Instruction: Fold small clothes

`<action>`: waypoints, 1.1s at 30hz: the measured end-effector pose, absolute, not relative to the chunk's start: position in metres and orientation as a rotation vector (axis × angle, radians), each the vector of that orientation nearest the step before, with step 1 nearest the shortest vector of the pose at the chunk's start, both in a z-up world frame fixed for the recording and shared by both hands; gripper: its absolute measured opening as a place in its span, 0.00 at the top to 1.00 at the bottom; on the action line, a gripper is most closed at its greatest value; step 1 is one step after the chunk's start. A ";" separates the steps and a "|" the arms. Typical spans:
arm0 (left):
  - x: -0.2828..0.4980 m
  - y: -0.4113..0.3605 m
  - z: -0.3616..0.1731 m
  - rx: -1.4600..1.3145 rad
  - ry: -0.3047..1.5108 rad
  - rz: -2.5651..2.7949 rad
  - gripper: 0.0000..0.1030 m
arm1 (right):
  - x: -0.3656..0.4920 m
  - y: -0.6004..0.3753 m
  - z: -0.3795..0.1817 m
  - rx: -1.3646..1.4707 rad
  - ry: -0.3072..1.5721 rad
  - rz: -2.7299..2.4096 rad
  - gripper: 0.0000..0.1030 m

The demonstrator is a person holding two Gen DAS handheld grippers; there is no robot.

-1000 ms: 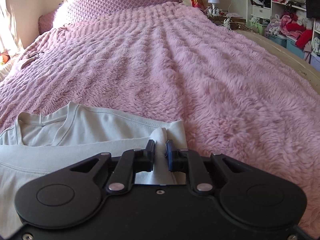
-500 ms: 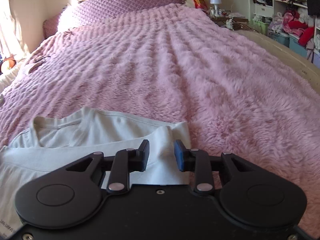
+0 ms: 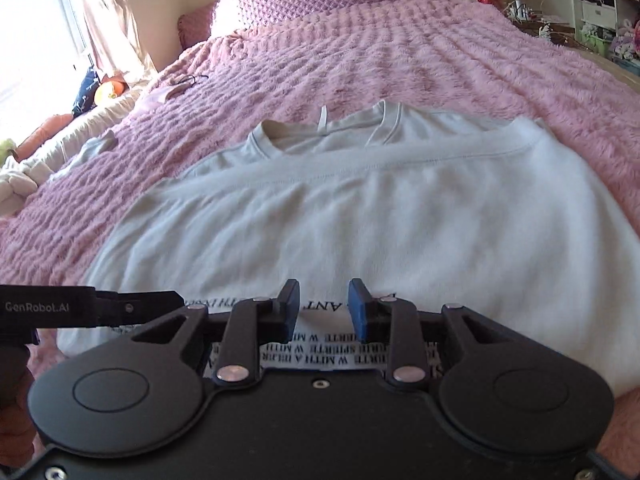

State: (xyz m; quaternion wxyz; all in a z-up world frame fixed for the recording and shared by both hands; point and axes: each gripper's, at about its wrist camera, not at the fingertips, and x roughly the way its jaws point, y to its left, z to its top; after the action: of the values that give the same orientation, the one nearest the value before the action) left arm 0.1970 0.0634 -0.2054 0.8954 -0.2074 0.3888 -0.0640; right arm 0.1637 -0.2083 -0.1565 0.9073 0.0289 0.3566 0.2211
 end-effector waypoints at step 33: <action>0.226 0.091 -0.173 -0.413 0.697 -0.075 0.48 | 0.191 -0.265 -0.123 0.074 0.617 0.326 0.65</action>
State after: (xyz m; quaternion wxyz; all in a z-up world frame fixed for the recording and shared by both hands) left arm 0.2263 0.0914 -0.1727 0.9184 -0.2009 0.3390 -0.0365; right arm 0.1910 -0.2649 -0.1231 0.9390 0.0363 0.3024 0.1598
